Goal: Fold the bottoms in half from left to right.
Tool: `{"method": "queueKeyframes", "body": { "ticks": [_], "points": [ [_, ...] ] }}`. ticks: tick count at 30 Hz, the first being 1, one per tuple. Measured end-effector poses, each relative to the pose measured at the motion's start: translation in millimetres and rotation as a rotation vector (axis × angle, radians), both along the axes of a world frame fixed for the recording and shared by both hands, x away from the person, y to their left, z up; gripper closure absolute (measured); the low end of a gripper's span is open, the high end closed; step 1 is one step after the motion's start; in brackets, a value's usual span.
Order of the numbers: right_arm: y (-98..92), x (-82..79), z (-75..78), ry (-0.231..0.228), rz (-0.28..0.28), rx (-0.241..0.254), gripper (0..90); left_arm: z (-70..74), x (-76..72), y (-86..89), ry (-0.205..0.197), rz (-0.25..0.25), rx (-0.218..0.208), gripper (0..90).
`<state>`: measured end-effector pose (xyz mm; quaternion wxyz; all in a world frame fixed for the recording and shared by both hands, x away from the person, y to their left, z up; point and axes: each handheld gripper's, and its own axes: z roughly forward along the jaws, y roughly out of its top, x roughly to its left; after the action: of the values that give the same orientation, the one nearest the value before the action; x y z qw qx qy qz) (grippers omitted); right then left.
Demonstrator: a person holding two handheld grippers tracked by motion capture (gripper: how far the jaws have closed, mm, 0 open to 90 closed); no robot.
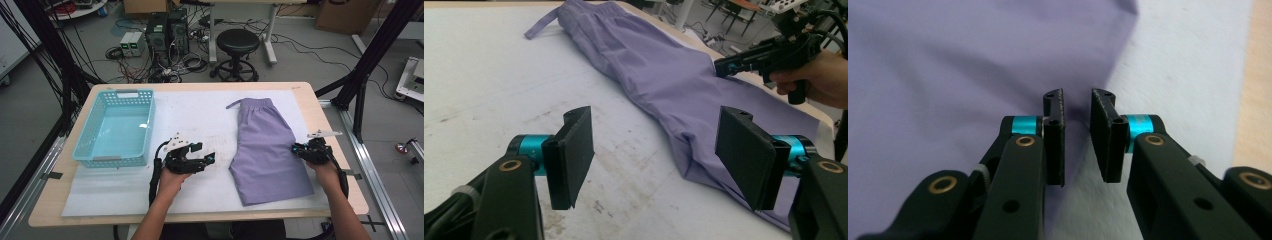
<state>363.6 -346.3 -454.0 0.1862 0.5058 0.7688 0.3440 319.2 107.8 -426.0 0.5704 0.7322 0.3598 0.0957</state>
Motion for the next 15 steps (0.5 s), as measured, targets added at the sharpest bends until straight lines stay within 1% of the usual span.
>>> {"method": "queueKeyframes", "body": {
  "ticks": [2, 4, 5, 7, 9, 10, 13, 14, 15],
  "points": [
    [-5.1, -9.1, 2.7, -0.017, -0.011, 0.028, 76.0, -0.4, -2.8, 0.3, -0.008, 0.004, -0.006, 32.2],
    [-9.4, -20.8, 8.3, -0.041, -0.009, 0.03, 75.5, -1.7, -5.6, 0.6, -0.005, 0.012, -0.009, 32.4],
    [-11.0, -26.9, 11.2, -0.051, -0.009, 0.037, 75.5, -3.0, -7.7, 0.8, -0.003, 0.021, -0.015, 33.4],
    [-12.9, -42.4, 17.0, -0.073, 0.006, 0.033, 75.5, -4.2, -10.7, 0.6, -0.002, 0.026, -0.02, 36.2],
    [-13.5, -55.8, 19.6, -0.08, 0.018, 0.029, 75.6, -5.2, -15.0, 0.4, 0.003, 0.043, -0.027, 37.2],
    [-13.8, -65.3, 20.4, -0.083, 0.027, 0.025, 75.6, -5.8, -16.6, 0.1, 0.006, 0.045, -0.032, 35.8],
    [-16.1, -87.1, 18.4, -0.087, 0.05, 0.025, 75.6, -7.1, -21.7, -1.5, -0.009, 0.046, -0.03, 33.5],
    [-17.4, -95.4, 16.1, -0.081, 0.06, 0.012, 75.6, -7.8, -23.0, -2.6, -0.009, 0.04, -0.028, 33.5],
    [-18.4, -100.6, 14.6, -0.068, 0.058, 0.012, 75.6, -8.6, -24.2, -4.2, -0.007, 0.034, -0.023, 33.5]
  ]
}}
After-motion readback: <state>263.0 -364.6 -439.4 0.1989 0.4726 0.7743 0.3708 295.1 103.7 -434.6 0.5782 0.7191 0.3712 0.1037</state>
